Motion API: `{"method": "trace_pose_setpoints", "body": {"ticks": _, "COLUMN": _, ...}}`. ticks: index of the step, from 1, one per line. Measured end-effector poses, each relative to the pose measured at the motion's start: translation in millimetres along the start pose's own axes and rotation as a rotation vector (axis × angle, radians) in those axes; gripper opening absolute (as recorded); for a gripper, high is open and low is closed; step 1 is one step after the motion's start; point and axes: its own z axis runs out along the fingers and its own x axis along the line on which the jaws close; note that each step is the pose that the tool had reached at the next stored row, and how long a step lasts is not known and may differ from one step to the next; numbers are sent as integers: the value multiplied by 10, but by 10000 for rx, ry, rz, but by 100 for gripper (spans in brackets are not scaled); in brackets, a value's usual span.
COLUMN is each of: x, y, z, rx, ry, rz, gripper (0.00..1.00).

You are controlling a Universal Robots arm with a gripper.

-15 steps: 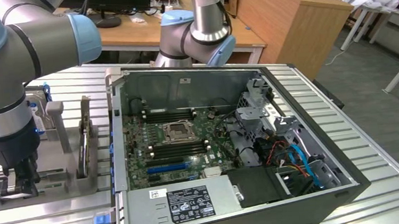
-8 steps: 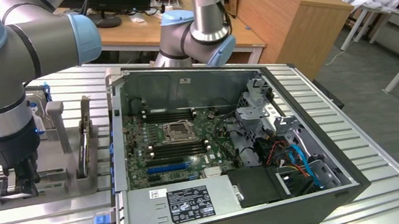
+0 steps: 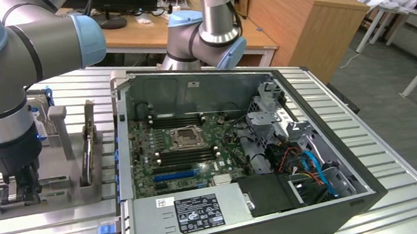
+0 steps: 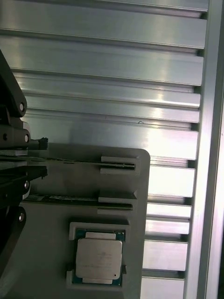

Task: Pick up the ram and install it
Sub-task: 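Pick up the ram and move it above insertion slot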

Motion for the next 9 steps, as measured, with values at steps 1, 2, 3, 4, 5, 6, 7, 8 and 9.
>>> {"method": "trace_pose_setpoints", "body": {"ticks": 1, "x": 0, "y": 0, "z": 0, "rx": 0, "ry": 0, "rz": 0, "gripper": 28}}
{"method": "trace_pose_setpoints", "body": {"ticks": 2, "x": 0, "y": 0, "z": 0, "rx": 0, "ry": 0, "rz": 0, "gripper": 28}}
{"method": "trace_pose_setpoints", "body": {"ticks": 3, "x": 0, "y": -4, "z": 1, "rx": 2, "ry": -1, "rz": 0, "gripper": 28}}
{"method": "trace_pose_setpoints", "body": {"ticks": 4, "x": 1, "y": -9, "z": 0, "rx": 1, "ry": -1, "rz": -1, "gripper": 28}}
{"method": "trace_pose_setpoints", "body": {"ticks": 5, "x": 2, "y": -15, "z": -1, "rx": 0, "ry": 1, "rz": -1, "gripper": 28}}
{"method": "trace_pose_setpoints", "body": {"ticks": 6, "x": 1, "y": -17, "z": -1, "rx": 0, "ry": 0, "rz": -1, "gripper": 28}}
{"method": "trace_pose_setpoints", "body": {"ticks": 7, "x": 1, "y": -17, "z": -1, "rx": 0, "ry": 1, "rz": 0, "gripper": 28}}
{"method": "trace_pose_setpoints", "body": {"ticks": 8, "x": 1, "y": -17, "z": -1, "rx": 0, "ry": 0, "rz": 0, "gripper": 28}}
{"method": "trace_pose_setpoints", "body": {"ticks": 9, "x": 1, "y": -17, "z": 0, "rx": 0, "ry": 0, "rz": 0, "gripper": 28}}
